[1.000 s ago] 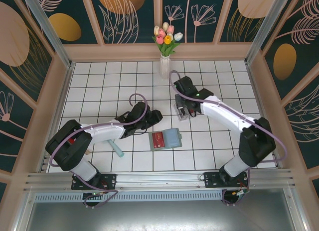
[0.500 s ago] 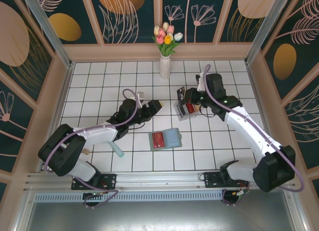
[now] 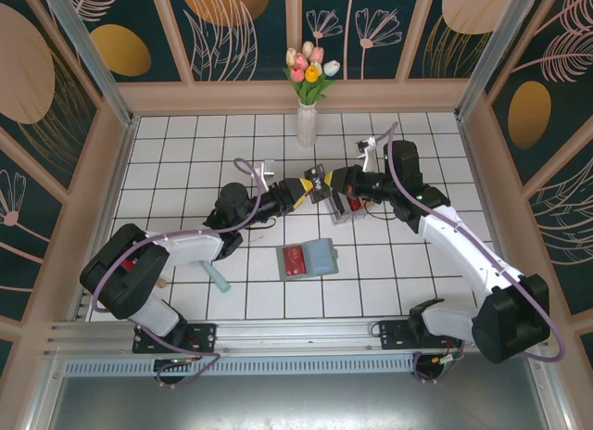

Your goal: Put the credit cards into the card holder

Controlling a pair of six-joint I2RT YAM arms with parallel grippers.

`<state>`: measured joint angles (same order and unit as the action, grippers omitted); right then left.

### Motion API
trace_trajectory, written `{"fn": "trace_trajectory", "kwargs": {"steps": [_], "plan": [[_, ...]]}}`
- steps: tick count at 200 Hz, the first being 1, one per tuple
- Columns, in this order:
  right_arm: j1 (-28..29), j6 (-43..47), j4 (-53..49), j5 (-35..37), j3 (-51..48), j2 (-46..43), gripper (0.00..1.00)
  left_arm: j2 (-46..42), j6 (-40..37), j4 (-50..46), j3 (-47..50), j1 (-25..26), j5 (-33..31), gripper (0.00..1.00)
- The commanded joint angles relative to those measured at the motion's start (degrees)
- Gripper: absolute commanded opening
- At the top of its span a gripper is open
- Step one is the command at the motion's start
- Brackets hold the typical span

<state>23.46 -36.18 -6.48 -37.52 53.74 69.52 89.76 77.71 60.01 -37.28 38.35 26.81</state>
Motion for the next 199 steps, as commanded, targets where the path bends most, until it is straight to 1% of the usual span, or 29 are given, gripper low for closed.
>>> {"fn": "trace_trajectory", "kwargs": {"steps": [1, 12, 30, 41, 50, 66, 74, 82, 96, 104, 111, 139, 158, 199], "plan": [[-0.7, -2.4, 4.3, -2.8, -1.4, -1.1, 0.0, 0.0, 0.9, 4.6, -0.8, 0.0, 1.0, 0.3], [-0.9, -2.5, 4.3, -2.6, -1.6, -1.0, 0.0, -0.1, 0.9, 4.6, -0.5, 0.0, 0.7, 0.25], [-1.2, -2.5, 3.9, -2.2, -2.0, -0.8, 0.0, -0.3, 0.9, 4.6, -0.2, -0.1, 0.1, 0.13], [-1.2, -2.5, 3.5, -1.7, -2.5, -0.9, 0.01, -0.3, 0.9, 4.4, 0.1, -0.1, -0.2, 0.08], [-1.3, -2.4, 2.8, -0.9, -2.8, -0.9, 0.03, -0.5, 1.0, 4.3, 0.4, -0.1, -0.5, 0.05], [-1.3, -0.7, 0.6, -0.1, -3.6, -0.8, 0.12, -1.0, 0.3, 2.5, 1.3, -0.1, -0.6, 0.0], [-1.3, 1.2, -2.2, 1.9, -4.3, -1.0, 0.19, -1.9, -0.8, -0.3, 1.9, -0.1, -0.7, 0.0], [-1.3, 2.5, -5.3, 6.2, -5.3, -1.1, 0.26, -3.0, -3.5, -7.0, 2.1, 0.0, -1.4, 0.0], [-1.2, 4.9, -8.4, 11.1, -8.2, -1.1, 0.31, -5.8, -8.4, -21.3, 3.0, 0.3, -4.9, 0.0], [-1.2, 5.6, -8.6, 11.8, -10.2, -1.0, 0.32, -7.4, -10.1, -27.2, 4.2, 0.8, -7.4, 0.0], [-1.1, 5.7, -8.1, 12.2, -12.2, -1.0, 0.33, -8.8, -10.4, -29.9, 5.8, 1.2, -9.1, 0.0], [0.7, 3.5, -3.9, 13.8, -18.9, -1.1, 0.34, -11.8, -7.8, -29.9, 12.7, 4.3, -13.0, 0.0], [2.9, 2.6, -1.7, 16.5, -21.6, -0.4, 0.35, -11.2, -7.4, -30.1, 13.8, 7.6, -15.9, 0.0], [6.0, 0.8, 3.2, 16.6, -24.9, 1.7, 0.35, -9.0, -4.3, -24.2, 16.6, 11.4, -19.0, 0.0]]}}
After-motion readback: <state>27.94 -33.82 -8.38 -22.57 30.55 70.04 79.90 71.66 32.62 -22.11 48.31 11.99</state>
